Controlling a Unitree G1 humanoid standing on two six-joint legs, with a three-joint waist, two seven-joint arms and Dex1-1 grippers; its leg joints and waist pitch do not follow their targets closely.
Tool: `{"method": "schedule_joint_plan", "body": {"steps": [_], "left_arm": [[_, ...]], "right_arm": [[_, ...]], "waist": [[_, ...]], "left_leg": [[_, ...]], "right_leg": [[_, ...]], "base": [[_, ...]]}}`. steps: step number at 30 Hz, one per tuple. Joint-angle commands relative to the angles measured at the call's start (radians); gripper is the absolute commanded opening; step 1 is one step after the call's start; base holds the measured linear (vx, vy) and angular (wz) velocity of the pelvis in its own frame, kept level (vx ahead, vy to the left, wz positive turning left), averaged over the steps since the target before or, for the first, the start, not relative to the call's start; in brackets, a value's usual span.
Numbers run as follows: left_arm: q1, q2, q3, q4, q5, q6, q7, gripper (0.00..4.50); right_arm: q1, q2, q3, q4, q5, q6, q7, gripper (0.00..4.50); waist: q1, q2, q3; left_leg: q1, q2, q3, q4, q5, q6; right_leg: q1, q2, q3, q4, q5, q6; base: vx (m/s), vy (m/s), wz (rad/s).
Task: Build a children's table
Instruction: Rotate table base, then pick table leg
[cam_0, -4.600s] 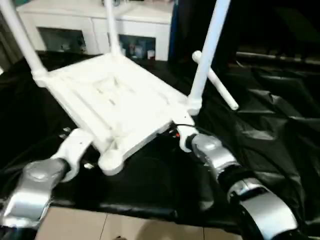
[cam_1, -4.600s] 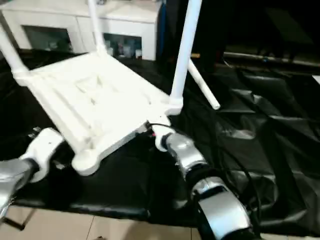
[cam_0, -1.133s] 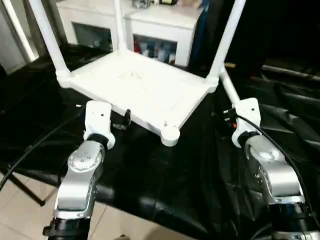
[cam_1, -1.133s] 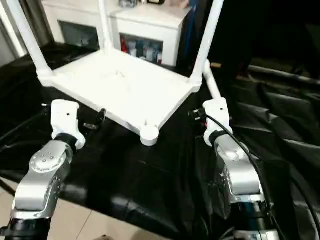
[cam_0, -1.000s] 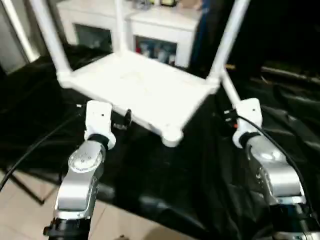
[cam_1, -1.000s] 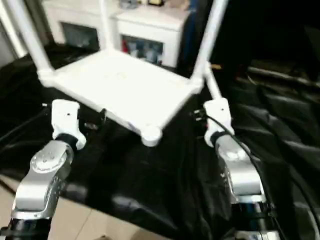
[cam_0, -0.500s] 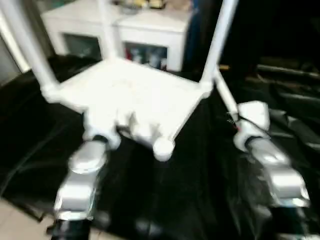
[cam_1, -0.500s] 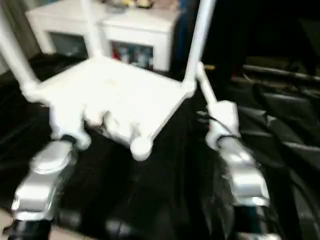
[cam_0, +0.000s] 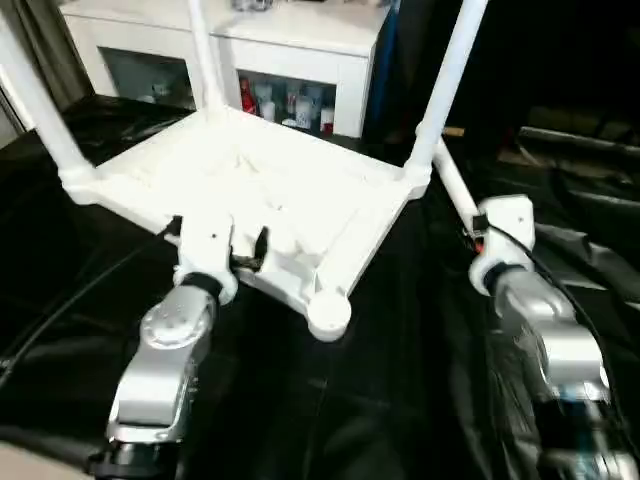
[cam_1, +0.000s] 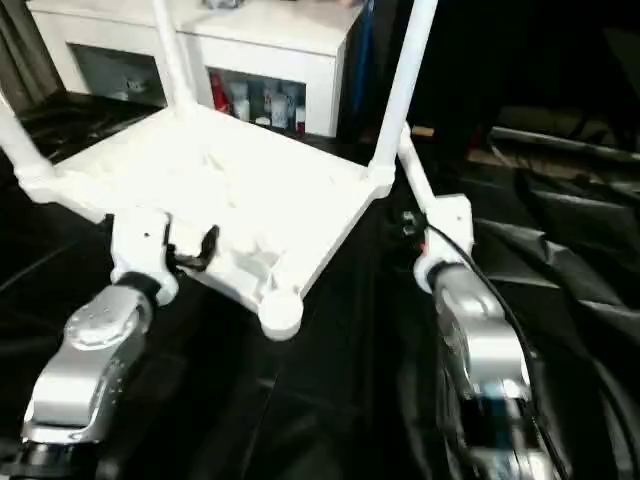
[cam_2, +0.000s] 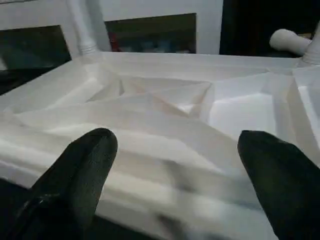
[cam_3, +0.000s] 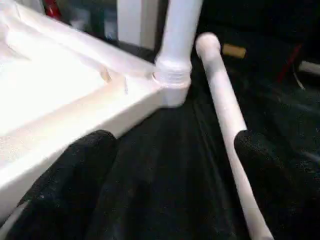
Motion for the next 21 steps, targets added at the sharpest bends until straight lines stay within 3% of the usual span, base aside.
{"method": "schedule_joint_plan", "body": {"steps": [1, 2, 3, 4, 5, 6, 7, 8, 10, 12, 13, 14, 15, 17, 18, 21], "left_arm": [[0.011, 0.012, 0.003, -0.033, -0.009, 0.014, -0.023, 4.50], [0.011, 0.012, 0.003, -0.033, -0.009, 0.014, -0.023, 4.50], [0.020, 0.025, -0.003, -0.054, -0.019, 0.022, -0.042, 4.50], [0.024, 0.032, -0.005, -0.062, -0.024, 0.027, -0.050, 4.50], [0.036, 0.061, -0.012, -0.094, -0.041, 0.045, -0.088, 4.50], [0.040, 0.071, -0.014, -0.105, -0.046, 0.052, -0.102, 4.50], [0.047, 0.089, -0.015, -0.124, -0.056, 0.063, -0.126, 4.50], [0.052, 0.100, -0.016, -0.136, -0.063, 0.070, -0.142, 4.50], [0.065, 0.154, -0.009, -0.189, -0.100, 0.104, -0.215, 4.50], [0.069, 0.169, -0.007, -0.202, -0.107, 0.113, -0.232, 4.50], [0.072, 0.189, -0.006, -0.216, -0.112, 0.120, -0.251, 4.50], [0.076, 0.208, -0.005, -0.230, -0.122, 0.132, -0.269, 4.50], [0.079, 0.219, -0.004, -0.241, -0.128, 0.142, -0.278, 4.50], [0.091, 0.258, -0.007, -0.284, -0.143, 0.172, -0.311, 4.50], [0.095, 0.271, -0.007, -0.298, -0.150, 0.187, -0.321, 4.50], [0.101, 0.298, -0.003, -0.342, -0.171, 0.233, -0.341, 4.50]], "right_arm": [[-0.049, -0.020, -0.011, 0.094, -0.010, -0.036, -0.010, 4.43], [-0.049, -0.020, -0.011, 0.094, -0.010, -0.036, -0.010, 4.43], [-0.123, -0.045, -0.016, 0.236, -0.023, -0.077, -0.002, 4.43], [-0.151, -0.054, -0.019, 0.291, -0.028, -0.091, -0.002, 4.43], [-0.244, -0.083, -0.028, 0.463, -0.041, -0.137, -0.007, 4.43], [-0.272, -0.093, -0.031, 0.514, -0.042, -0.153, -0.011, 4.43], [-0.307, -0.106, -0.027, 0.574, -0.049, -0.163, -0.013, 4.43], [-0.327, -0.115, -0.024, 0.608, -0.053, -0.167, -0.014, 4.43], [-0.413, -0.148, -0.020, 0.748, -0.071, -0.184, -0.031, 4.43], [-0.433, -0.157, -0.016, 0.782, -0.077, -0.184, -0.033, 4.43], [-0.453, -0.167, -0.013, 0.815, -0.082, -0.188, -0.030, 4.43], [-0.475, -0.177, -0.008, 0.856, -0.086, -0.193, -0.024, 4.43], [-0.489, -0.183, -0.005, 0.883, -0.088, -0.197, -0.020, 4.43], [-0.536, -0.209, 0.009, 0.978, -0.110, -0.217, -0.005, 4.43], [-0.554, -0.215, 0.008, 1.013, -0.114, -0.234, -0.007, 4.43], [-0.578, -0.225, 0.008, 1.070, -0.126, -0.254, -0.005, 4.43]], "waist": [[0.000, 0.012, -0.040], [-0.001, 0.009, -0.037], [0.004, 0.017, -0.040], [-0.005, 0.010, -0.035], [0.006, 0.025, -0.042], [-0.001, 0.018, -0.041], [0.007, 0.029, -0.045], [0.006, 0.022, -0.039], [0.014, 0.032, -0.039], [0.016, 0.032, -0.039], [0.021, 0.040, -0.038], [0.019, 0.036, -0.039], [0.022, 0.039, -0.041], [0.033, 0.050, -0.043], [0.033, 0.044, -0.044], [0.048, 0.051, -0.046]], "left_leg": [[0.047, 0.062, -0.014, -0.098, -0.474, -0.067], [0.051, 0.062, -0.013, -0.098, -0.501, -0.077], [0.050, 0.061, -0.016, -0.098, -0.523, -0.094], [0.039, 0.058, -0.022, -0.103, -0.545, -0.101], [0.041, 0.059, -0.024, -0.103, -0.545, -0.106], [0.036, 0.056, -0.022, -0.102, -0.547, -0.103], [0.036, 0.056, -0.022, -0.100, -0.538, -0.100], [0.031, 0.057, -0.016, -0.101, -0.529, -0.088], [0.029, 0.056, -0.015, -0.099, -0.523, -0.079], [0.026, 0.056, -0.011, -0.099, -0.513, -0.075], [0.026, 0.056, -0.012, -0.099, -0.513, -0.074], [0.026, 0.057, -0.012, -0.098, -0.513, -0.073], [0.019, 0.056, -0.012, -0.098, -0.494, -0.068], [0.019, 0.058, -0.012, -0.097, -0.477, -0.064], [0.017, 0.057, -0.009, -0.095, -0.472, -0.057], [0.015, 0.058, -0.004, -0.092, -0.428, -0.038]], "right_leg": [[0.016, -0.056, 0.022, -0.100, -0.361, -0.192], [0.007, -0.057, 0.024, -0.110, -0.398, -0.176], [0.005, -0.062, 0.026, -0.114, -0.423, -0.154], [0.013, -0.058, 0.016, -0.113, -0.437, -0.143], [0.014, -0.064, 0.016, -0.107, -0.423, -0.145], [0.013, -0.061, 0.012, -0.108, -0.400, -0.149], [0.013, -0.064, 0.011, -0.105, -0.379, -0.155], [0.011, -0.067, 0.007, -0.109, -0.371, -0.160], [0.009, -0.071, 0.006, -0.107, -0.389, -0.174], [0.008, -0.071, 0.007, -0.106, -0.382, -0.184], [0.008, -0.073, 0.007, -0.105, -0.381, -0.184], [0.007, -0.073, 0.007, -0.105, -0.383, -0.186], [0.011, -0.074, 0.006, -0.099, -0.364, -0.196], [0.010, -0.075, 0.007, -0.094, -0.328, -0.211], [0.011, -0.074, 0.007, -0.091, -0.319, -0.225], [0.011, -0.074, 0.008, -0.088, -0.277, -0.243]], "base": [[-0.103, 0.025, 0.00], [-0.107, 0.021, 0.03], [-0.102, 0.017, 0.02], [-0.102, 0.017, 0.02], [-0.086, 0.026, -0.05], [-0.069, 0.026, -0.05], [-0.069, 0.026, -0.05], [-0.064, 0.013, -0.01], [0.000, 0.000, 0.00], [0.000, 0.000, 0.00], [0.000, 0.000, 0.00], [0.000, 0.000, 0.00], [0.000, 0.000, 0.00], [0.000, 0.000, 0.00], [0.000, 0.000, 0.00], [0.000, 0.000, 0.00]]}}
